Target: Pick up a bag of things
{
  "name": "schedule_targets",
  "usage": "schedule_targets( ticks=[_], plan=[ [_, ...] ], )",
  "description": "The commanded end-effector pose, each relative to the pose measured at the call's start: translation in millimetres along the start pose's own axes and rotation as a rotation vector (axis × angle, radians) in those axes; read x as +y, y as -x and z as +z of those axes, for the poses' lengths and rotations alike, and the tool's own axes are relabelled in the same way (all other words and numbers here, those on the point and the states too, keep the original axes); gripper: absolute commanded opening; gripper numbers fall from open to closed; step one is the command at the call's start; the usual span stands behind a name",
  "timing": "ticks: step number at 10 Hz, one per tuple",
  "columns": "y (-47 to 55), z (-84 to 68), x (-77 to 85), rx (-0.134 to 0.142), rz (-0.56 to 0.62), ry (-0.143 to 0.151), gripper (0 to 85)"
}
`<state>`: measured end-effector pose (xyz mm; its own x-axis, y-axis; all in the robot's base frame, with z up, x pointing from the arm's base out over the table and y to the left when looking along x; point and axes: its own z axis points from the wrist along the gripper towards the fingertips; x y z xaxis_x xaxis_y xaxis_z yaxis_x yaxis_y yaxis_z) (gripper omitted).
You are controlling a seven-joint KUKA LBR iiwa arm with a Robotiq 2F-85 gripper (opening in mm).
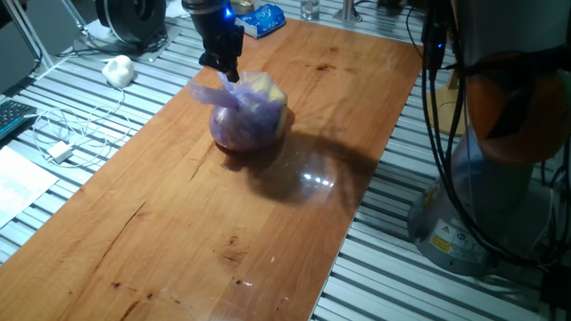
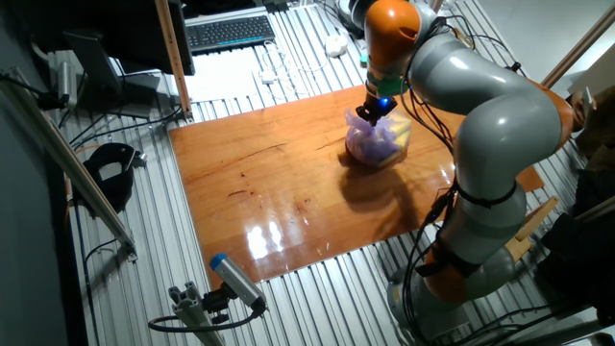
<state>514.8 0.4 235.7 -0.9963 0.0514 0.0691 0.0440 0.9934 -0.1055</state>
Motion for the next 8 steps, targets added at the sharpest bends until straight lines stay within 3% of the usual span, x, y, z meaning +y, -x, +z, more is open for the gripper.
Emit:
schedule_targets(
  ticks=[1,3,5,6,8],
  plan=[
    [-0.1,-0.1,0.2,-0.016,0.012,-0.012,34.0],
    [5.2,5.0,-16.9,-0.033,0.033,-0.018,68.0],
    [12.7,14.9,-32.1,-0.023,0.058,0.012,68.0],
    [17.7,19.3,-38.9,-0.018,0.071,0.015,85.0],
    [34.4,25.1,-51.5,-0.015,0.092,0.029,85.0]
  ],
)
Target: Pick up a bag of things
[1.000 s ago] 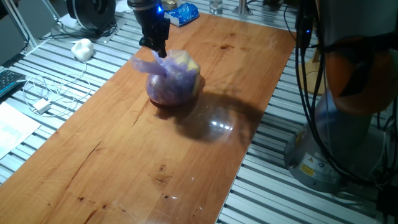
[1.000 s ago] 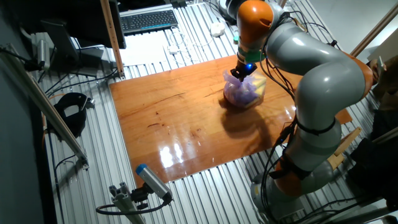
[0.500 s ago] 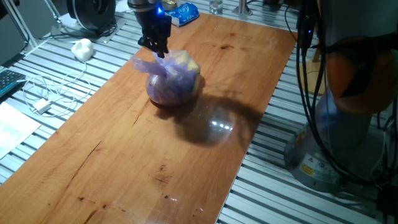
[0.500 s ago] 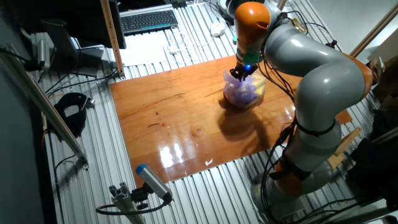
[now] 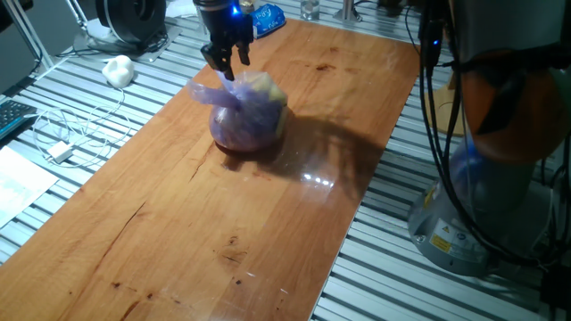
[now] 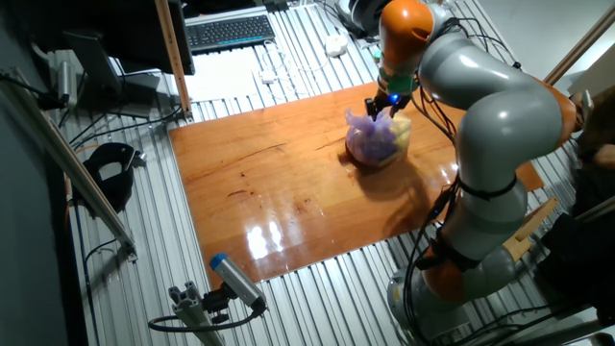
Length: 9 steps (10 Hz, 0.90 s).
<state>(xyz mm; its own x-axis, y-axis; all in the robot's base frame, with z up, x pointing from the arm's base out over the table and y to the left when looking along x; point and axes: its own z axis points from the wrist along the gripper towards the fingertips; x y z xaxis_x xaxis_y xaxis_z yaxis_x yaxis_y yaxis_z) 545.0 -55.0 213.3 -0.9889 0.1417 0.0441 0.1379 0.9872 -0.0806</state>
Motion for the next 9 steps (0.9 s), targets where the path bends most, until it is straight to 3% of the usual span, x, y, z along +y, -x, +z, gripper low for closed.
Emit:
schedule_targets(
  ticks=[1,5,6,9],
  plan=[
    [8.3,5.7,-0.7,-0.003,0.013,0.004,85.0],
    [33.9,34.9,0.3,-0.005,0.045,0.007,85.0],
    [37.6,43.0,-1.5,-0.006,0.049,0.021,85.0],
    [44.3,62.7,1.3,-0.019,0.058,0.017,85.0]
  ],
)
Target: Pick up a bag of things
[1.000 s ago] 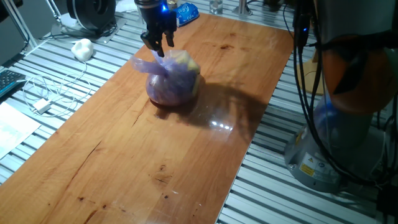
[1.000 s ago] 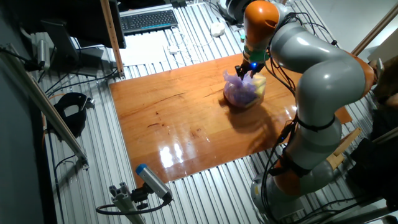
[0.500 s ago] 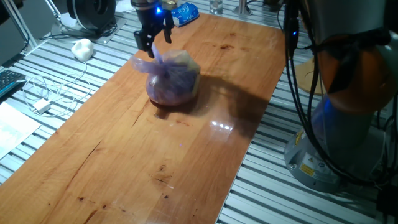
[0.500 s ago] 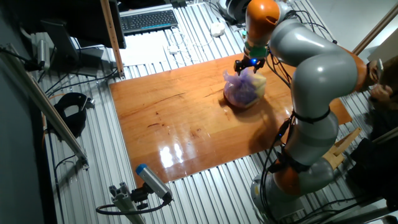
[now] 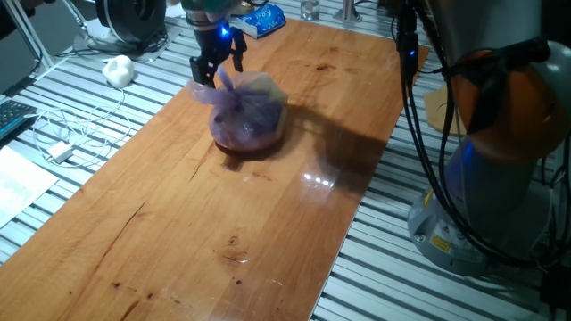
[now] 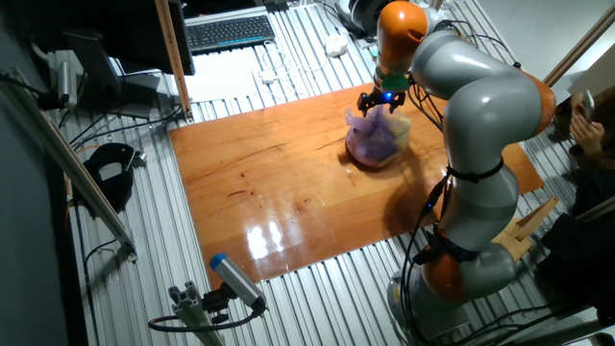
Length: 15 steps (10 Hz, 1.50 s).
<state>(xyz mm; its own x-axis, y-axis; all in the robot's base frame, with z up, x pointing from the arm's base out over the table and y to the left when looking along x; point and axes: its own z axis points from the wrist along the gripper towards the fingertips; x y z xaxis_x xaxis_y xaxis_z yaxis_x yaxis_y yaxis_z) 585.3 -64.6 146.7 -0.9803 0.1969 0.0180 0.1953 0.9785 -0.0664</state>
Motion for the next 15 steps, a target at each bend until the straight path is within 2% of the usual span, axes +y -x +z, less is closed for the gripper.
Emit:
schedule_targets(
  ticks=[1,4,6,8,9,10,11,12,14,15],
  plan=[
    [-0.5,3.3,-0.1,-0.003,-0.005,-0.005,85.0],
    [-8.7,30.0,-0.9,-0.030,-0.005,-0.008,85.0],
    [-11.2,45.5,-2.1,-0.045,-0.007,0.006,85.0],
    [-9.9,47.9,-1.8,-0.042,-0.071,0.004,51.0],
    [-9.3,46.8,-0.8,-0.022,-0.128,0.005,0.0],
    [-10.5,43.8,1.1,-0.014,-0.138,0.025,0.0],
    [-11.1,42.9,1.5,-0.029,-0.154,0.018,0.0],
    [-11.0,42.7,1.1,-0.036,-0.157,0.026,0.0],
    [-11.1,41.4,2.0,-0.041,-0.168,0.042,0.0],
    [-11.2,39.0,2.3,-0.036,-0.176,0.040,0.0]
  ],
)
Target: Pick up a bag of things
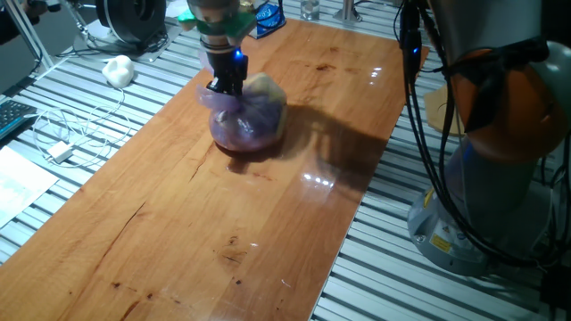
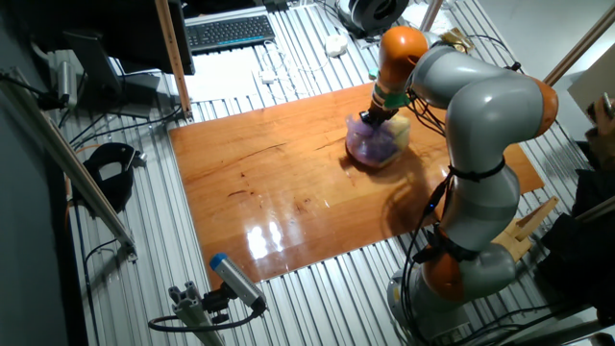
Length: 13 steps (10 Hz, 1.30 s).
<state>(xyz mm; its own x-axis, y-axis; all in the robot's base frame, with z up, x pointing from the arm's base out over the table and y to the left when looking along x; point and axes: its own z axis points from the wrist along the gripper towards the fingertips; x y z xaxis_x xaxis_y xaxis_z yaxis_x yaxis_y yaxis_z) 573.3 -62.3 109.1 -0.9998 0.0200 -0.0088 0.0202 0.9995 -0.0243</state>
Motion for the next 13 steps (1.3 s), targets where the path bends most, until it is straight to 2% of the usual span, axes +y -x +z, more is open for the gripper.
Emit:
schedule_targets(
  ticks=[1,5,9,10,11,12,13],
  plan=[
    [0.0,-3.9,1.1,0.003,-0.001,0.003,0.0],
    [-2.2,-40.0,11.6,0.020,0.001,0.007,0.0],
    [-11.6,-94.5,10.8,0.047,-0.008,0.042,0.0],
    [-16.0,-105.1,10.3,0.050,0.000,0.045,0.0],
    [-25.5,-115.7,7.7,0.034,0.010,0.045,0.0],
    [-32.3,-123.6,4.3,0.032,0.025,0.069,0.0],
    [-37.4,-130.2,2.7,0.033,0.034,0.080,0.0]
  ],
)
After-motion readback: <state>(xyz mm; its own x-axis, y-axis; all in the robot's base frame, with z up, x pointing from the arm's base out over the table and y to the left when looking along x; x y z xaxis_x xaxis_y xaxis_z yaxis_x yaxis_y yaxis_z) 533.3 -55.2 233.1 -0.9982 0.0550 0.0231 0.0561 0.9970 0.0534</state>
